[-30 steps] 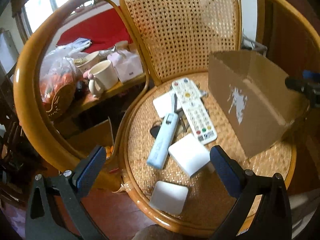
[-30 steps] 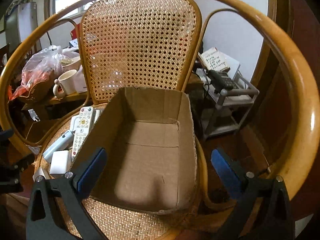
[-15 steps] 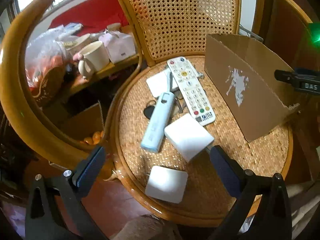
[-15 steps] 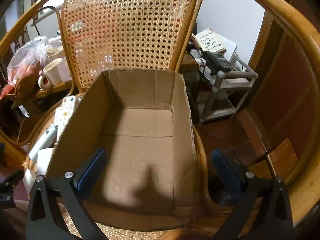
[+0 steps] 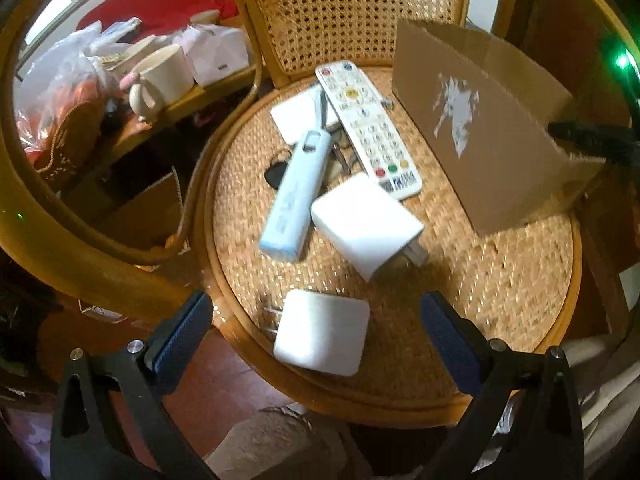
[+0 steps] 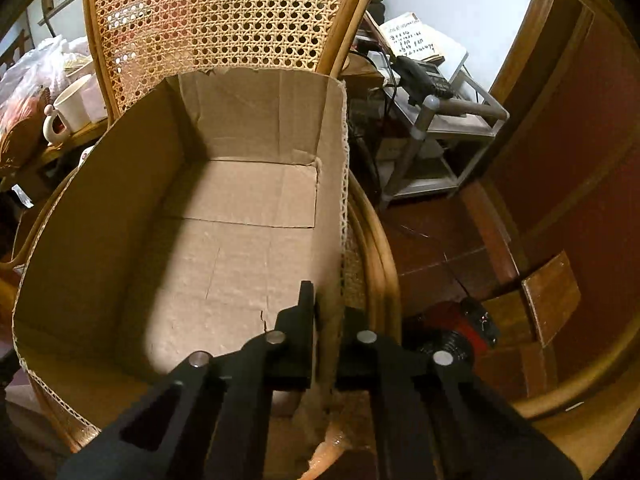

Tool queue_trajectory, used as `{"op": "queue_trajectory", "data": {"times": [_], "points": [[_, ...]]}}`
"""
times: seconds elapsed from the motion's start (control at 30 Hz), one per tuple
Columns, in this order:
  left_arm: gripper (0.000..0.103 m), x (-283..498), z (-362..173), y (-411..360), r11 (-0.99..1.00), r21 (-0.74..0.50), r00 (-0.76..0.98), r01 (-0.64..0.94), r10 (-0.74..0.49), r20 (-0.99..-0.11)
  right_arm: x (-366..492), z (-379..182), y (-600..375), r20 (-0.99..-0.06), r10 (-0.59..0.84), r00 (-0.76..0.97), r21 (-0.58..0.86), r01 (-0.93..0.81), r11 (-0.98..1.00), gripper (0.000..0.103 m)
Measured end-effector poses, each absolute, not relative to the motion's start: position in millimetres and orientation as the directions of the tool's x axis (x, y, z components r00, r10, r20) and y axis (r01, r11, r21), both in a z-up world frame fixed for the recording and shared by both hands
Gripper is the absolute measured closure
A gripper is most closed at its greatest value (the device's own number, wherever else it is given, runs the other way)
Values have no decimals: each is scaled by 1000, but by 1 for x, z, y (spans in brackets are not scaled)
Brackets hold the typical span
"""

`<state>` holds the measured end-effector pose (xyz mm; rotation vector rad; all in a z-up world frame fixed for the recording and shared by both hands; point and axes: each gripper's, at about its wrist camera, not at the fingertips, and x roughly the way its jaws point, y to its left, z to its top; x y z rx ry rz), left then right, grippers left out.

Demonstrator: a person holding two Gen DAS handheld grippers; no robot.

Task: Organize rigid objects
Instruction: 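Grasp the white square device with the left gripper while the right clamps the box wall, then carry the white square device into the cardboard box and open the left gripper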

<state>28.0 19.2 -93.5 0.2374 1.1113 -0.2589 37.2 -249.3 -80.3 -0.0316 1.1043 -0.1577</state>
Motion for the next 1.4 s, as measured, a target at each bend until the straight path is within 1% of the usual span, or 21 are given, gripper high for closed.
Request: {"op": "queue_trajectory", "data": {"times": [0.03,0.1,0.2,0.27,0.4,0.53,0.6,0.87,1.07,1.4], "points": [[1,28,-96,19,943,61,413,327,-84,-907,36,-80,-248,-885,-147,442,-109,109,988,96],[11,28,-101,18,940,67,396,335,-76,-915,37,-80,-246,-883,-151,444,-116,104,988,96],[21,30,-110,20,940,68,360,334,-61,-931,37,-81,-247,-884,-145,444,-109,106,988,96],[25,32,-115,22,940,70,345,335,-53,-937,37,-81,-249,-885,-139,443,-101,108,989,96],[24,39,-126,25,942,43,306,332,-64,-950,37,-81,-249,-885,-140,445,-105,104,989,96],[27,40,-128,28,944,4,301,331,-102,-948,37,-81,-249,-887,-133,442,-96,105,990,96],[34,38,-128,29,939,-17,305,343,-128,-944,37,-81,-250,-887,-133,443,-96,106,990,96],[35,31,-128,19,917,-1,329,399,-144,-933,37,-82,-250,-886,-133,444,-97,104,990,96],[35,33,-126,17,925,8,353,380,-137,-926,37,-82,-249,-886,-134,444,-97,104,990,96],[35,26,-99,10,931,11,443,364,-162,-882,37,-82,-248,-886,-133,445,-99,98,990,96]]}}
